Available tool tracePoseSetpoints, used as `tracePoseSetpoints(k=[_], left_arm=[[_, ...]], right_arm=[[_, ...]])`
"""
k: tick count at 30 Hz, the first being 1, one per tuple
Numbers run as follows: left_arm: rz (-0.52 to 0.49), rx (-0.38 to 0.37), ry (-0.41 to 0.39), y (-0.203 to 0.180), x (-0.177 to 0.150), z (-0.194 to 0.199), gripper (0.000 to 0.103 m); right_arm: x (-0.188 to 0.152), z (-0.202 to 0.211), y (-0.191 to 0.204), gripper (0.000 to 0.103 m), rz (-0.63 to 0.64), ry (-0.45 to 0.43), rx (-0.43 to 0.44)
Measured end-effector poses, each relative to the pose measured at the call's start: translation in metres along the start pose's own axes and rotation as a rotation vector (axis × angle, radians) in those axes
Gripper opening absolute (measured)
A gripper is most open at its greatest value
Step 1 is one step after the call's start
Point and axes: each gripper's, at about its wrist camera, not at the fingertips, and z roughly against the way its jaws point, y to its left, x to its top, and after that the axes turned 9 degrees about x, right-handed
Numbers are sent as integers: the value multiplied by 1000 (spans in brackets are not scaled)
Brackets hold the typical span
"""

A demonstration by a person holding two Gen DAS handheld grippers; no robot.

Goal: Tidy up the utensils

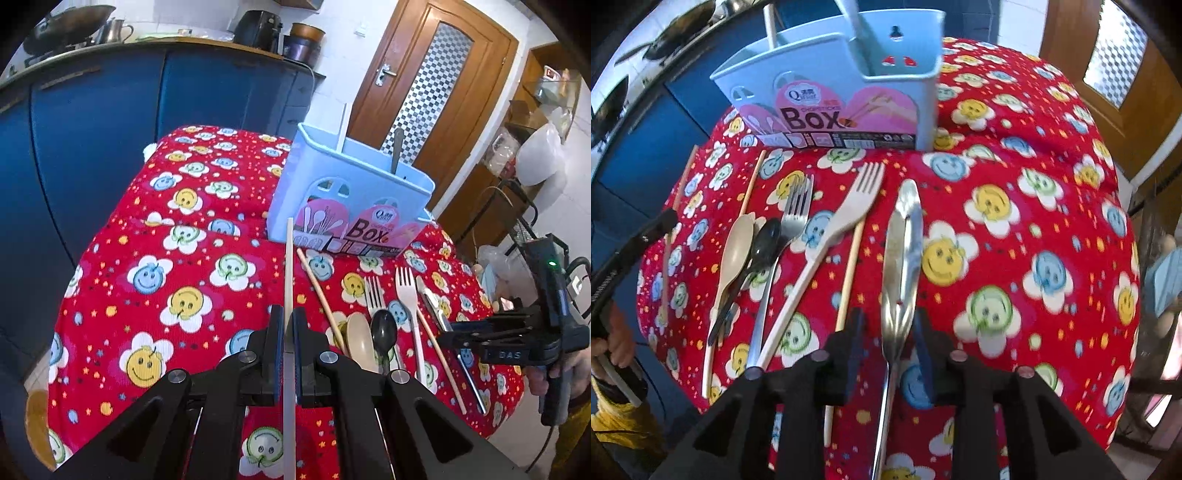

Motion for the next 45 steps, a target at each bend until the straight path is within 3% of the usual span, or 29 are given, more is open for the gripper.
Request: tracePoseSetpoints(k=[6, 7, 9, 10, 17, 21, 29, 37, 45], left_arm=[[8, -17, -38, -3, 11, 4, 5], [12, -22, -45, -4, 12, 5, 5], [24, -36, -59, -5, 15, 6, 5], [27, -40, -63, -5, 17, 5, 5], [40, -66, -108, -14, 28, 7, 4], [42, -78, -154, -22, 38, 12, 4], [28, -42, -354, -40, 79, 29, 4], [52, -20, -516, -56, 128, 32, 5], [47, 24, -614, -66, 145, 8, 5]], right_arm=[[25, -10, -2, 31, 31, 44, -11], [27, -9, -4, 21, 31, 35, -22], [27, -8, -6, 18, 36, 6, -9], [25, -6, -8, 5, 37, -21, -6], [6, 24, -27, 3, -17, -215, 118], [-5, 45, -22, 3, -9, -370, 148], [-3, 103, -16, 3, 37, -710, 160], [31, 124, -10, 3, 53, -886, 150], [70, 122, -7, 3, 68, -1011, 131]])
